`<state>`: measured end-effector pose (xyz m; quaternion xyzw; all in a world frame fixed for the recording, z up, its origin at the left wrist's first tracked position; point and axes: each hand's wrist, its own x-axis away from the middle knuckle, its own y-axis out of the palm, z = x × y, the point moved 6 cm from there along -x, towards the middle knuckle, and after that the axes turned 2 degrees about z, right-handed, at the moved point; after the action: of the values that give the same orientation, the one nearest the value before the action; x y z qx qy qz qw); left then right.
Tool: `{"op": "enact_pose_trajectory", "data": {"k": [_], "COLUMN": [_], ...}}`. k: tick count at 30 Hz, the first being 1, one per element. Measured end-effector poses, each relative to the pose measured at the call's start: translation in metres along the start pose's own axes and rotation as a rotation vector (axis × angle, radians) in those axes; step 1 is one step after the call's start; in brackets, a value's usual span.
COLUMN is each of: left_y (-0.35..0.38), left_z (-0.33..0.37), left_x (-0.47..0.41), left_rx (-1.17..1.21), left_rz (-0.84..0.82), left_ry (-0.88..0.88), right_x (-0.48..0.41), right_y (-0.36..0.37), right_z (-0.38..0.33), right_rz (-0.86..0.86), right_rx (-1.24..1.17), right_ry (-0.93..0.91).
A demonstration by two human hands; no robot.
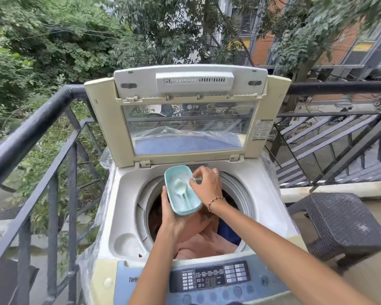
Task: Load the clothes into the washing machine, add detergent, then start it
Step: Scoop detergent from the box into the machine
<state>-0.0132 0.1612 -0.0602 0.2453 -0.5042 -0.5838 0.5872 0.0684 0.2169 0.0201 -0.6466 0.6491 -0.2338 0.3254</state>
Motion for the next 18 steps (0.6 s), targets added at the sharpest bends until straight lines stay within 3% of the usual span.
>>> {"op": "enact_pose_trajectory", "data": {"k": [5,8,10,14,18], "left_y": [-0.004,0.009,0.019,0.020,0.053], "left_z": [-0.008,-0.030,-0.038,-0.025,-0.041], "left_x": [-0.013,-0.012,-0.012,-0.022,-0.035], "left_rx": [-0.001,-0.123,-0.188,-0.353,-0.517], "left_rz": [0.186,0.255,0.279,0.525,0.534], "left_ry": [0.021,-0.167,-0.182,0.139,0.217], "right_x": [-0.001,-0.001,-0.002,-0.005,-0.013], "right_y": [-0.010,-0.021,-0.034,-0.066,-0.101], "right_z": [0.039,0.054,0.065,0.096,0.126], "right_rz": [-0.113,-0.106,-0.061,-0.004,0.067], "right_rx": [-0.067,-0.077,-0.107,-0.132,-0.152], "right_ry": [0.192,0.255,0.279,0.330,0.336]}}
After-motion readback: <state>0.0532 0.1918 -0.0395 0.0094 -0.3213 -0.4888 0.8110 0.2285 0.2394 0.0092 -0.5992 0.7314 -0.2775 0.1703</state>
